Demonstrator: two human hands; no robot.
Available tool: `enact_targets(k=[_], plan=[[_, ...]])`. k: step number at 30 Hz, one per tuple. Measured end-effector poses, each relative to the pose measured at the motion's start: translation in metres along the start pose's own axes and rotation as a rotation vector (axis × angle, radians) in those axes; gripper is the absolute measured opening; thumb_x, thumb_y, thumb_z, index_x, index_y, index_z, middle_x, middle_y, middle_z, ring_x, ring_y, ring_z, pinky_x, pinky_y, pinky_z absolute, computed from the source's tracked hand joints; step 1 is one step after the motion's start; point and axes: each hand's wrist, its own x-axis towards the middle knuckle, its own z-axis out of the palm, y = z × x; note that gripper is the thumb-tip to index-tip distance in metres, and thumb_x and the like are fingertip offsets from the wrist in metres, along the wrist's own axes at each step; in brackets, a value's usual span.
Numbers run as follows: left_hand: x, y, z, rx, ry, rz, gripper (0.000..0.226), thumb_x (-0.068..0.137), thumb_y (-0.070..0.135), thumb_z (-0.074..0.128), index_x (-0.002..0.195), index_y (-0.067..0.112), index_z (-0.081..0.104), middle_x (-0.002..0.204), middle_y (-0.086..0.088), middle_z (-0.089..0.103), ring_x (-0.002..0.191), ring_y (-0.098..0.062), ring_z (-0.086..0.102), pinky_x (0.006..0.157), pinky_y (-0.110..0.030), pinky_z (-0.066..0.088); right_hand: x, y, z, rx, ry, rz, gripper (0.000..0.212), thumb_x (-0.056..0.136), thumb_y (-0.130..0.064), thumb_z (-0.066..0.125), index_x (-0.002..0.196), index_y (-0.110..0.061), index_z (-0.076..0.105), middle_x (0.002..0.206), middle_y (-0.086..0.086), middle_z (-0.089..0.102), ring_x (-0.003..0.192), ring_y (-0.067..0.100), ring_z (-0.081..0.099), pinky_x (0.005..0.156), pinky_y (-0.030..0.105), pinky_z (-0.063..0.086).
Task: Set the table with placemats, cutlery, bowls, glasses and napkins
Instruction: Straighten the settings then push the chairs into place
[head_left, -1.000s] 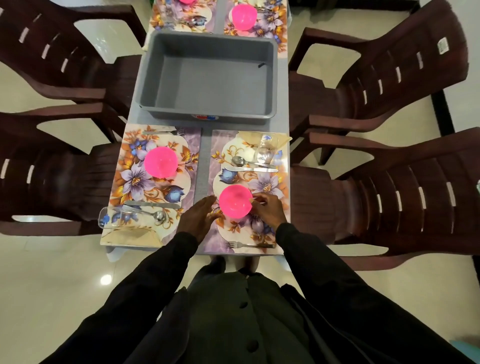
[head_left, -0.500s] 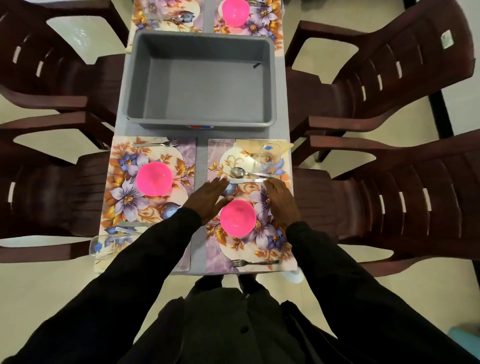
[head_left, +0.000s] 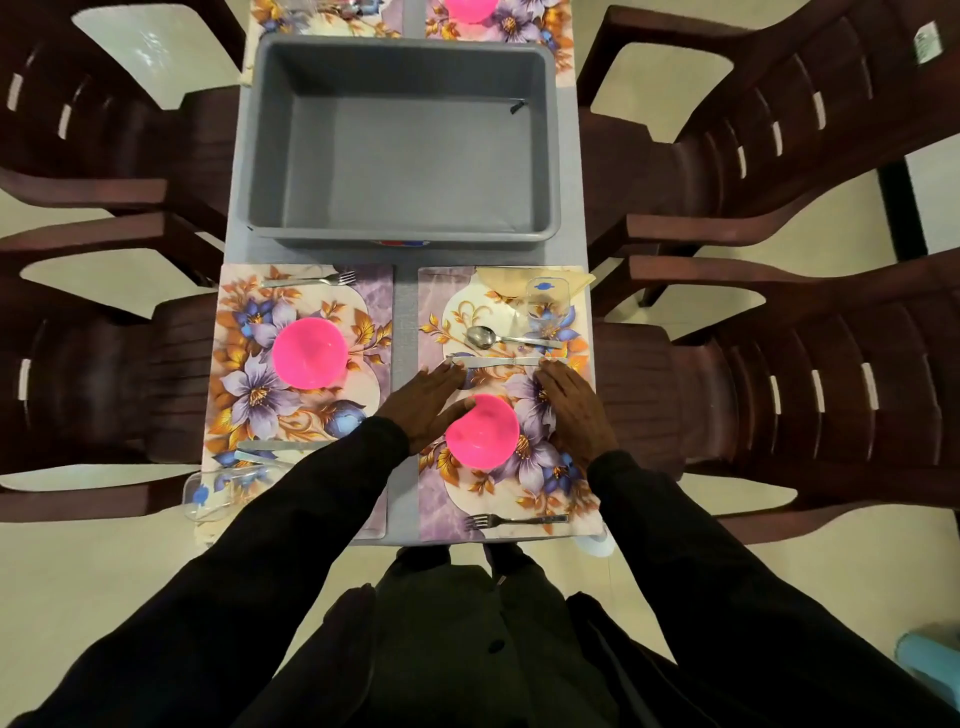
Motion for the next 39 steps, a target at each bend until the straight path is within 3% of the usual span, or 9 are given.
enact_targets(k=[4, 8, 22, 26, 30, 35, 39], plan=[[-0.006, 0.004, 0.002, 0.004, 0.006, -0.019, 0.076, 0.101, 0.066, 0.02, 0.162, 0.021, 0.023, 0.169, -0.003, 0.019, 0.157, -0.014, 0.011, 0.123, -0.029, 0.002, -0.006, 0.0, 0.004, -0.016, 0.018, 0.003, 0.077, 0.062, 0.006, 0.081, 0.134, 0.007, 0.057, 0.139, 0.024, 0.058, 0.129, 0.04, 0.056, 0.109, 0.051, 0.047], [-0.009, 0.007, 0.004, -0.003, 0.01, -0.024, 0.067, 0.105, 0.057, 0.027, 0.162, 0.023, 0.021, 0.169, -0.002, 0.018, 0.157, -0.015, 0.012, 0.121, -0.026, 0.001, -0.009, -0.003, 0.004, -0.029, 0.032, -0.006, 0.073, 0.064, 0.001, 0.085, 0.132, 0.007, 0.059, 0.135, 0.024, 0.06, 0.125, 0.039, 0.059, 0.106, 0.05, 0.05], [-0.013, 0.008, 0.003, -0.013, 0.0, -0.024, 0.07, 0.102, 0.062, 0.025, 0.162, 0.026, 0.02, 0.169, -0.001, 0.018, 0.157, -0.017, 0.012, 0.126, -0.036, 0.007, -0.011, -0.002, 0.003, -0.041, 0.09, 0.0, 0.065, 0.073, -0.004, 0.083, 0.132, 0.005, 0.058, 0.134, 0.023, 0.061, 0.123, 0.039, 0.058, 0.107, 0.049, 0.048], [-0.008, 0.005, -0.004, -0.005, 0.065, 0.005, 0.089, 0.094, 0.078, 0.01, 0.162, 0.021, 0.021, 0.169, -0.003, 0.018, 0.157, -0.018, 0.012, 0.128, -0.042, 0.012, -0.002, -0.003, 0.002, -0.076, 0.136, -0.005, 0.056, 0.082, -0.003, 0.072, 0.136, 0.006, 0.055, 0.137, 0.024, 0.058, 0.128, 0.039, 0.054, 0.111, 0.05, 0.044], [0.008, 0.013, -0.018, 0.083, 0.087, 0.028, 0.08, 0.1, 0.066, 0.019, 0.163, 0.018, 0.013, 0.169, -0.005, 0.013, 0.157, -0.019, 0.009, 0.124, -0.032, 0.002, 0.01, -0.001, 0.002, -0.166, 0.114, -0.005, 0.059, 0.088, -0.006, 0.067, 0.143, 0.007, 0.048, 0.143, 0.026, 0.053, 0.136, 0.04, 0.048, 0.115, 0.05, 0.04], [0.031, 0.013, -0.023, 0.156, 0.024, 0.083, 0.101, 0.089, 0.082, -0.003, 0.163, 0.015, 0.009, 0.17, -0.005, 0.007, 0.157, -0.018, 0.002, 0.127, -0.036, 0.003, 0.019, -0.002, 0.004, -0.183, 0.121, 0.022, 0.051, 0.094, -0.005, 0.064, 0.142, 0.007, 0.049, 0.142, 0.028, 0.054, 0.135, 0.042, 0.05, 0.114, 0.051, 0.041], [0.037, 0.013, -0.022, 0.206, -0.01, 0.062, 0.104, 0.087, 0.082, -0.008, 0.163, 0.012, 0.008, 0.17, -0.008, 0.007, 0.158, -0.02, 0.002, 0.128, -0.039, 0.004, 0.019, 0.0, 0.007, -0.154, 0.127, -0.002, 0.049, 0.094, -0.002, 0.062, 0.141, 0.008, 0.05, 0.142, 0.028, 0.053, 0.135, 0.042, 0.049, 0.114, 0.051, 0.042]])
